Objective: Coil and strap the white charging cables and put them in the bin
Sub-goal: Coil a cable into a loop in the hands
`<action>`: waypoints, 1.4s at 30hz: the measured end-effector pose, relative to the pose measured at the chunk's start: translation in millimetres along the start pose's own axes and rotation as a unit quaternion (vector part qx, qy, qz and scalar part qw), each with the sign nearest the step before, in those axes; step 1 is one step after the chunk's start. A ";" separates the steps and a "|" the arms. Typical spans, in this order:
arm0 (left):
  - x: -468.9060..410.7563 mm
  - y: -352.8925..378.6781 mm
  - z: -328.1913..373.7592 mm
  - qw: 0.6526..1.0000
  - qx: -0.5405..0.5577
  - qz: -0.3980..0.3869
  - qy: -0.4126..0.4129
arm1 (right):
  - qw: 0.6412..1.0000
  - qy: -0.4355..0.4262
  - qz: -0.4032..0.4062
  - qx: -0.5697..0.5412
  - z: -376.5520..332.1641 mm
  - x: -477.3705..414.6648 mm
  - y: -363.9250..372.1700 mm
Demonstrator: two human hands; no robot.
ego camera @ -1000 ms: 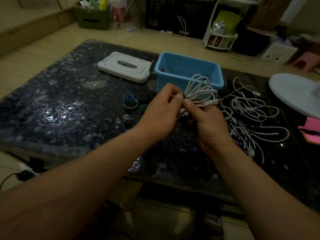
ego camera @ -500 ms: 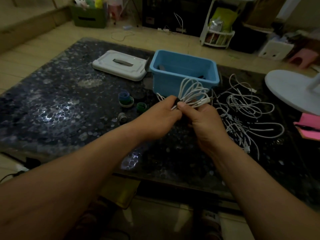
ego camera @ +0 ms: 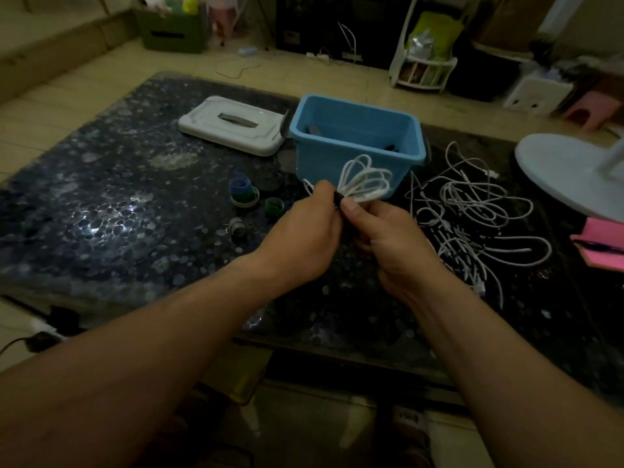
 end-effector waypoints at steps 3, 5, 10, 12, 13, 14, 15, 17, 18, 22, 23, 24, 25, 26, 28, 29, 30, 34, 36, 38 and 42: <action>-8.0 -3.6 -2.8 0.997 0.053 -0.008 -0.053 | 0.999 -0.008 0.024 0.026 -1.9 -0.3 -0.3; -10.1 -3.3 -2.6 0.991 0.109 -0.025 -0.079 | 0.998 -0.023 0.047 0.035 -2.7 0.2 -0.5; -10.8 -9.8 4.5 0.969 0.213 -0.054 -0.112 | 0.994 -0.057 0.091 0.030 -1.7 -1.4 1.4; -10.3 -10.7 5.2 0.958 0.259 -0.036 -0.119 | 0.992 -0.072 0.097 0.027 -2.9 -0.9 4.5; -10.0 -10.5 4.6 0.950 0.288 -0.023 -0.121 | 0.992 -0.076 0.100 0.027 -3.5 -0.4 6.2; -9.5 -9.8 3.6 0.940 0.316 -0.013 -0.125 | 0.991 -0.079 0.101 0.028 -3.9 0.2 7.1; -8.9 -8.7 2.7 0.929 0.346 -0.007 -0.132 | 0.991 -0.082 0.099 0.027 -4.4 0.9 8.0; -8.0 -8.1 3.4 0.901 0.409 -0.009 -0.145 | 0.990 -0.094 0.093 0.042 -6.6 2.6 7.7; -7.7 -8.6 4.8 0.886 0.440 -0.013 -0.149 | 0.989 -0.099 0.090 0.057 -7.5 2.9 7.2; -6.5 -7.6 6.1 0.850 0.505 -0.032 -0.150 | 0.987 -0.098 0.099 0.076 -8.8 3.5 4.3; -6.5 -7.4 5.8 0.845 0.512 -0.035 -0.147 | 0.987 -0.091 0.110 0.076 -9.2 3.1 2.9; -6.8 -7.6 5.8 0.842 0.519 -0.039 -0.145 | 0.987 -0.083 0.117 0.071 -9.5 2.7 1.5; -6.8 -8.2 5.7 0.839 0.522 -0.045 -0.144 | 0.988 -0.077 0.115 0.061 -9.4 2.3 0.0; -6.9 -9.4 5.8 0.839 0.522 -0.053 -0.145 | 0.990 -0.073 0.108 0.047 -9.3 2.3 -0.7; -6.6 -12.0 6.1 0.839 0.519 -0.080 -0.144 | 0.995 -0.067 0.076 0.002 -10.1 3.0 -1.5; -6.1 -12.7 6.2 0.837 0.519 -0.099 -0.143 | 0.996 -0.065 0.050 -0.033 -10.2 3.2 -2.0; -5.5 -13.4 6.1 0.834 0.520 -0.120 -0.141 | 0.996 -0.063 0.024 -0.065 -10.7 3.5 -2.3; -3.9 -16.7 4.2 0.831 0.509 -0.180 -0.134 | 0.998 -0.042 -0.012 -0.041 -14.2 -0.5 -11.0; -2.8 -18.5 4.8 0.842 0.483 -0.200 -0.133 | 0.998 -0.034 -0.057 -0.008 -17.4 -1.4 -14.6; -1.8 -20.9 5.7 0.855 0.450 -0.218 -0.135 | 0.996 -0.028 -0.087 0.024 -19.5 1.1 -16.2; -4.6 -25.9 8.2 0.862 0.429 -0.225 -0.148 | 0.996 -0.052 -0.067 0.029 -15.5 2.1 -10.6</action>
Point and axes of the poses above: each hand's wrist, its own x-axis away from the middle knuckle, its own y-axis out of the palm, z = x × y, the point moved 3 cm from there along -x, towards the middle knuckle, and after that the axes turned 2 degrees about -z, right-handed, at the moved point
